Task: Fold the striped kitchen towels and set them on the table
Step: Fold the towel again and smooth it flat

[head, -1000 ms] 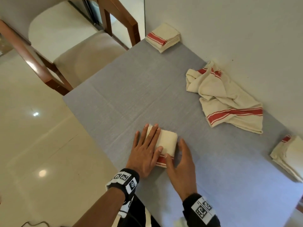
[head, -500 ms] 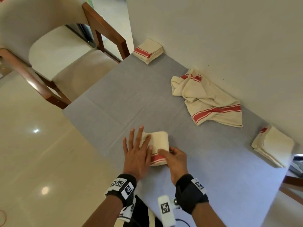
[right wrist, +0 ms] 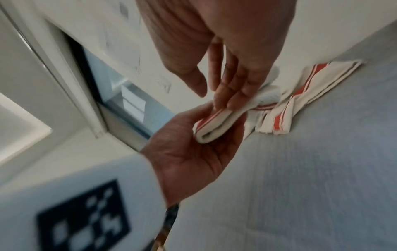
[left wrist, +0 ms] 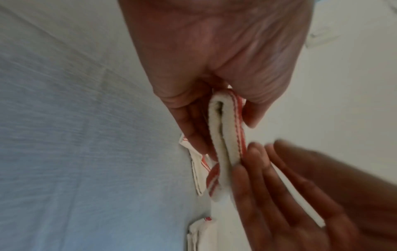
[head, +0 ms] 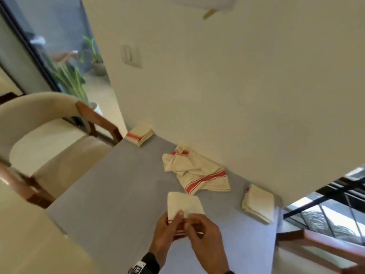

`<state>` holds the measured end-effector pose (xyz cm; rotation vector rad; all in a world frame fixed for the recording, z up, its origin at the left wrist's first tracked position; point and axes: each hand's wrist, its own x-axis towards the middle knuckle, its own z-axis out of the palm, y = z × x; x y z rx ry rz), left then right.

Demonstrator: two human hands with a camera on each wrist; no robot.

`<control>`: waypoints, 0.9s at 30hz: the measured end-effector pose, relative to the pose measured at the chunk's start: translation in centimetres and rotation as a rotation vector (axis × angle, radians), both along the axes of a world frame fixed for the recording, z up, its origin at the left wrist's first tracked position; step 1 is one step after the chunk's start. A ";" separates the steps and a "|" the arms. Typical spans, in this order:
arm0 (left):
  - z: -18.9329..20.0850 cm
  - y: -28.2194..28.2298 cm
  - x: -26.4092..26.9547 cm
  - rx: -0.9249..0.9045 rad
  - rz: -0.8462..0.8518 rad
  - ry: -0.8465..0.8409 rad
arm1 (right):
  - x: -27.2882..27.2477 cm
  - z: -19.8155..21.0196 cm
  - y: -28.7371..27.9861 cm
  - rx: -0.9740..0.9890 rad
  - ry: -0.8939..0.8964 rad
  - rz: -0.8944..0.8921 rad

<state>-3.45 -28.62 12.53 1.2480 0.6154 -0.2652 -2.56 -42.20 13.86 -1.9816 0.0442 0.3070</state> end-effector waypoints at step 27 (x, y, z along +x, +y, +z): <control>0.7 22.4 -6.8 0.430 -0.607 -0.178 | -4.5 -0.9 16.3 0.564 0.698 -0.051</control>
